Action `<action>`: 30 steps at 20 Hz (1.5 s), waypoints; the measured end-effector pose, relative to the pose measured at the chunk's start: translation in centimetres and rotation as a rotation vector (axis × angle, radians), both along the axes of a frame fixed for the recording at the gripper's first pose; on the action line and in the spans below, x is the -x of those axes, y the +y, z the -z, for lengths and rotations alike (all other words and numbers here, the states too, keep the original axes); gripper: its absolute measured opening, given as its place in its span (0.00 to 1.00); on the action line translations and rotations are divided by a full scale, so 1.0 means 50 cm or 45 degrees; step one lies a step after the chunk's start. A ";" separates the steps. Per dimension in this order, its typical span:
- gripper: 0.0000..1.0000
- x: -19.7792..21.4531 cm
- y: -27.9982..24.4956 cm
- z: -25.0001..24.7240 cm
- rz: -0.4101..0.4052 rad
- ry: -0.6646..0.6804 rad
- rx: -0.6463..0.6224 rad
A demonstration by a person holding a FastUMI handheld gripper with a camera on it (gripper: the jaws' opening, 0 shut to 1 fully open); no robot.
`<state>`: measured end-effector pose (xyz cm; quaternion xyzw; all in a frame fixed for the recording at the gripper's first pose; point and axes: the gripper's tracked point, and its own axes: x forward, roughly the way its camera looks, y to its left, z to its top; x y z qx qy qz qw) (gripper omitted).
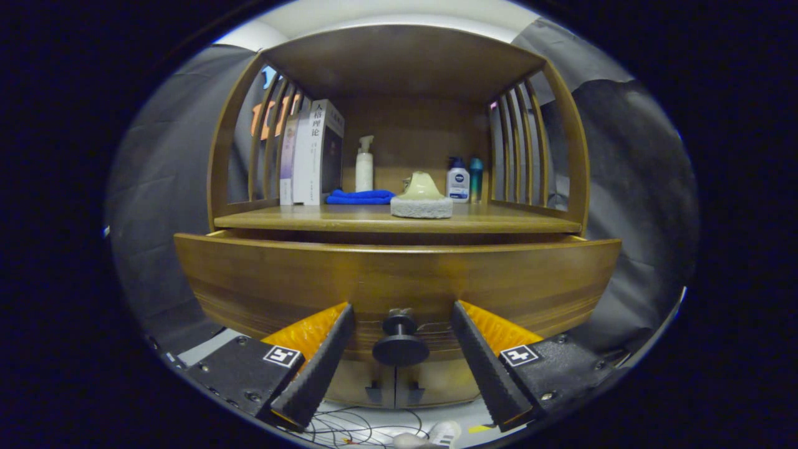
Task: Pull open the drawer, take out the items inside it, and place them on the countertop above the cabinet.
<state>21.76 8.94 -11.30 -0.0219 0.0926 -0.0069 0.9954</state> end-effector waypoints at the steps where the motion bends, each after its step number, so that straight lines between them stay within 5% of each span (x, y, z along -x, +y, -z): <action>1: 1.00 -0.010 0.000 -0.001 -0.001 -0.003 0.001; 20: 1.00 -0.118 -0.001 -0.003 -0.001 0.034 0.060; 25: 1.00 -0.084 -0.017 -0.046 -0.021 0.040 -0.020; 30: 1.00 0.028 -0.075 -0.128 -0.042 -0.077 0.073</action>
